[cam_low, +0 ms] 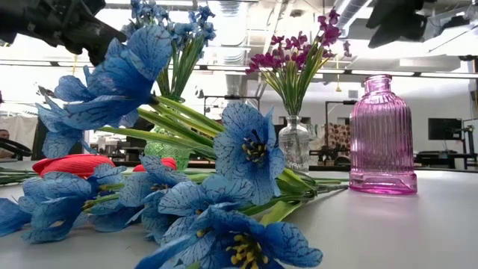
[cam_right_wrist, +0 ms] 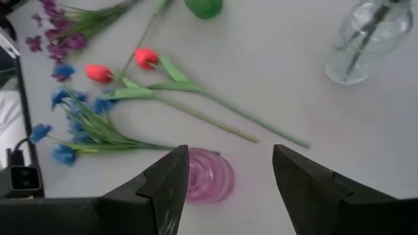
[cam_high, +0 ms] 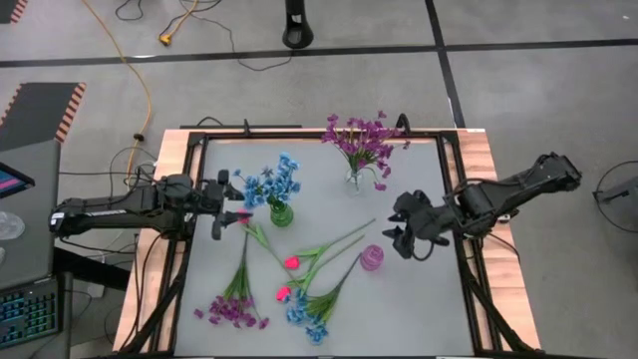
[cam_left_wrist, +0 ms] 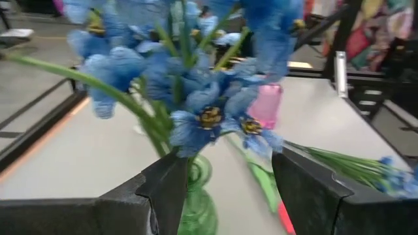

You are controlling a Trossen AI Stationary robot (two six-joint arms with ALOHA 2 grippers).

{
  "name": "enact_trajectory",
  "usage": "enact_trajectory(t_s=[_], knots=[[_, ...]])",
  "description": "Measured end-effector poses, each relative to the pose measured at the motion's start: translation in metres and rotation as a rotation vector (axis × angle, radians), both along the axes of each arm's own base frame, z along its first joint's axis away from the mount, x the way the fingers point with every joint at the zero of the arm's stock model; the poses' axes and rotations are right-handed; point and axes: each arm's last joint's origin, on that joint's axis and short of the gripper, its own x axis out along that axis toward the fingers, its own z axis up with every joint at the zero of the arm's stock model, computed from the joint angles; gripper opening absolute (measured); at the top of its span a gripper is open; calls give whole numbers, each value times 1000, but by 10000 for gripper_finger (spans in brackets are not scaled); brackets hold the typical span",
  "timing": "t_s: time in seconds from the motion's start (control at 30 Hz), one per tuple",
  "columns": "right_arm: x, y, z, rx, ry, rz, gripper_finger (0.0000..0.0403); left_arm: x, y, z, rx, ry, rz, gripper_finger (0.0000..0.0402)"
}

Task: Sort flowers into vase by color
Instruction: Put the top left pink tulip into the purple flower vase

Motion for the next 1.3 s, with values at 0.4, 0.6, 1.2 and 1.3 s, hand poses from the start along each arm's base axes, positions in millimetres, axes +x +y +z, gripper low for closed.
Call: enact_trajectory(t_s=[0.4, 0.6, 1.2, 1.3], knots=[[3, 4, 4, 16, -59, 8, 248, -3, -9, -14, -114, 150, -63, 208], [6, 5, 6, 31, -97, 8, 248, -7, -12, -22, -394, 244, 84, 197], [9, 7, 10, 50, -143, 8, 248, 4, -13, -56, -1152, 575, 558, 183], [9, 7, 10, 49, -142, 8, 248, 9, -13, -60, -1248, 591, 638, 183]])
